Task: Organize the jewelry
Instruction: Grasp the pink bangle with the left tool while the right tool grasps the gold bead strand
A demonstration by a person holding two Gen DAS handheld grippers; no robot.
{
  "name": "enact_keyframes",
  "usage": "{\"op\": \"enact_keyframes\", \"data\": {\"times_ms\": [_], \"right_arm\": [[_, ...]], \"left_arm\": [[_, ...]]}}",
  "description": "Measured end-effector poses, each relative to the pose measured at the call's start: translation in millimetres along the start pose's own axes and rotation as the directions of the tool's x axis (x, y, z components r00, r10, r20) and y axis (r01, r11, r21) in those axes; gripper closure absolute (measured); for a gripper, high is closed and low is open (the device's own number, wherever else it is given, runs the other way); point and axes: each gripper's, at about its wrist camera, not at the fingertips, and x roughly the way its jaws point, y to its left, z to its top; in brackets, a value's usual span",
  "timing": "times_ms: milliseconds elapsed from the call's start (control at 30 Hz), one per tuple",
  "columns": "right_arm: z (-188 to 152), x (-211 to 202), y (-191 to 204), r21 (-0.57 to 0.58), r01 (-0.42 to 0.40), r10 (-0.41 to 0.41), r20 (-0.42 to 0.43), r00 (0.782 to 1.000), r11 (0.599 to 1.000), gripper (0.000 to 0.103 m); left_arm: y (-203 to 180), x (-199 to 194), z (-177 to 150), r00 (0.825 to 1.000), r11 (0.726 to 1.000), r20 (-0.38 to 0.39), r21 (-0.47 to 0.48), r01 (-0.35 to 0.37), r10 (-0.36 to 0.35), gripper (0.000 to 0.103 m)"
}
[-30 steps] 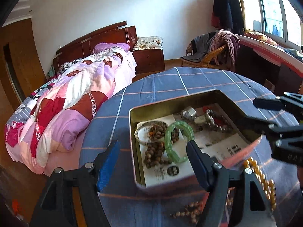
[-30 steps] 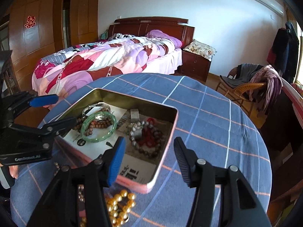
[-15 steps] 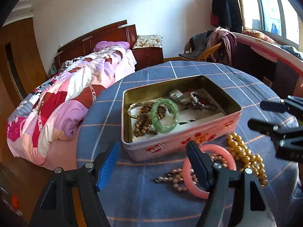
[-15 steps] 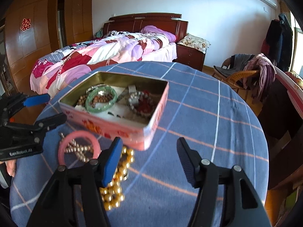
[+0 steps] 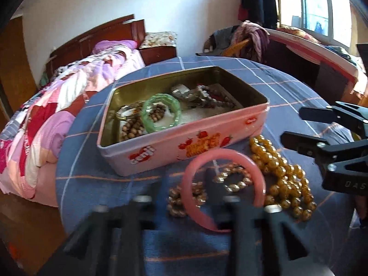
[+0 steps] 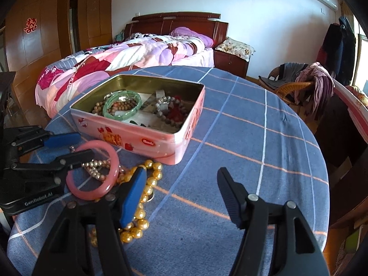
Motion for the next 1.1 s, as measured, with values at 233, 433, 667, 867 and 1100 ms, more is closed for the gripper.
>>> {"op": "enact_keyframes", "data": {"times_ms": [233,433,667,867,1100], "right_arm": [[-1.2,0.0,-9.9,0.049,-0.018,0.018,-0.001,1.000,0.999,0.036],[-1.0,-0.1,-12.8,0.075,-0.020,0.020,-0.002,1.000,0.997,0.036],[-3.2,-4.3,2.3,0.006,-0.057,0.057,-0.008,0.998,0.998,0.039],[-10.7,4.1,20.6,-0.067,-0.144,0.140,-0.066,0.988,0.987,0.077],[-9.2,3.4,-1.4,-0.035,-0.082,0.079,-0.062,0.995,0.996,0.090]], "left_arm": [[12.3,-22.0,8.8,0.998,0.998,0.041,-0.046,0.052,-0.050,0.093],[36.8,-49.6,18.9,0.994,0.994,0.106,-0.109,0.026,-0.015,0.093],[52.5,-50.6,17.0,0.994,0.989,0.103,-0.147,-0.024,0.040,0.093],[55.0,-42.1,12.3,0.997,0.987,0.080,-0.162,0.002,0.011,0.093],[61.5,-42.2,10.0,0.997,0.982,0.079,-0.186,0.014,0.001,0.093]]}}
